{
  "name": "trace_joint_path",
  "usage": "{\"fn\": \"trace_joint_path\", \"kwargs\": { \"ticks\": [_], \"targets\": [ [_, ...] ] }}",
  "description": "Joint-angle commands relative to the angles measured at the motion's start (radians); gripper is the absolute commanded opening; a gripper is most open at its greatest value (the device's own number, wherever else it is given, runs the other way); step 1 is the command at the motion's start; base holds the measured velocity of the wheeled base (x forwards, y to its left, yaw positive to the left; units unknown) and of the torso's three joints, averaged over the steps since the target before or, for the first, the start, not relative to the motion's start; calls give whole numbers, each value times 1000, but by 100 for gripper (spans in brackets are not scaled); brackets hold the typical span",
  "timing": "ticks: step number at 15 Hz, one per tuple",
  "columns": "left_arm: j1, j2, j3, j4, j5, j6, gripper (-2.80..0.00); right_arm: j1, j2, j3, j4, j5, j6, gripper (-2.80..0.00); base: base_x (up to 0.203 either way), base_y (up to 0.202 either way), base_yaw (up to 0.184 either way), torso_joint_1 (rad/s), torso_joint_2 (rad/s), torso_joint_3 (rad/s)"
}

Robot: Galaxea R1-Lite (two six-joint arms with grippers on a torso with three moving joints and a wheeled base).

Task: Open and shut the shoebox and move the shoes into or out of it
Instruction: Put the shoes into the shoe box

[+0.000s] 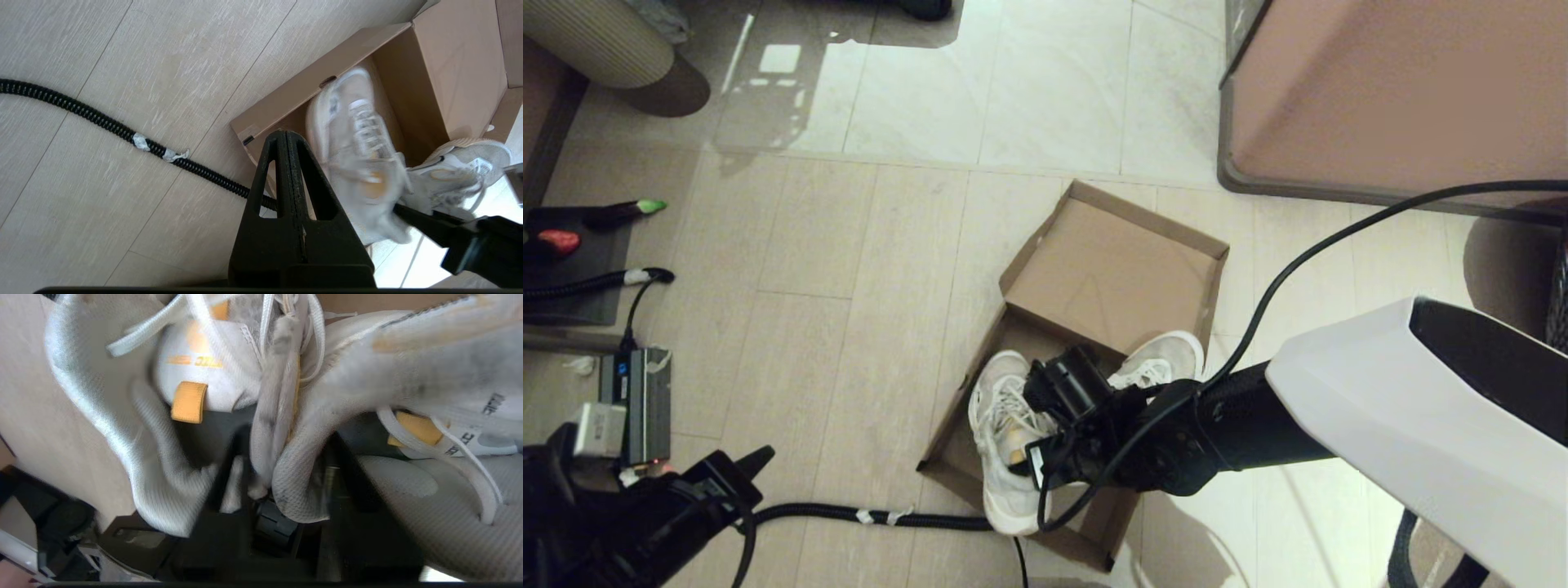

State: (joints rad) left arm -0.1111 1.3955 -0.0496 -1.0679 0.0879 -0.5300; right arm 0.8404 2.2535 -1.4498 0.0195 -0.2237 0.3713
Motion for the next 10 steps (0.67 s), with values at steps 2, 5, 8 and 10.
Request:
{"fn": "trace_joint_path", "kwargs": {
  "ticks": [2,5,8,10],
  "targets": [
    [1,-17,17,-6,1,-4,-280,0,31,-26,0,-11,9,0,0,0,0,0,0,0],
    [1,-27,25,-6,1,-4,-280,-1,51,-67,0,-57,11,0,0,0,0,0,0,0],
    [1,-32,28,-6,3,-4,-280,-1,39,-64,0,-59,24,0,0,0,0,0,0,0],
    [1,-36,37,-7,3,-4,-280,-12,26,-60,0,-66,44,0,0,0,0,0,0,0]
  ]
}}
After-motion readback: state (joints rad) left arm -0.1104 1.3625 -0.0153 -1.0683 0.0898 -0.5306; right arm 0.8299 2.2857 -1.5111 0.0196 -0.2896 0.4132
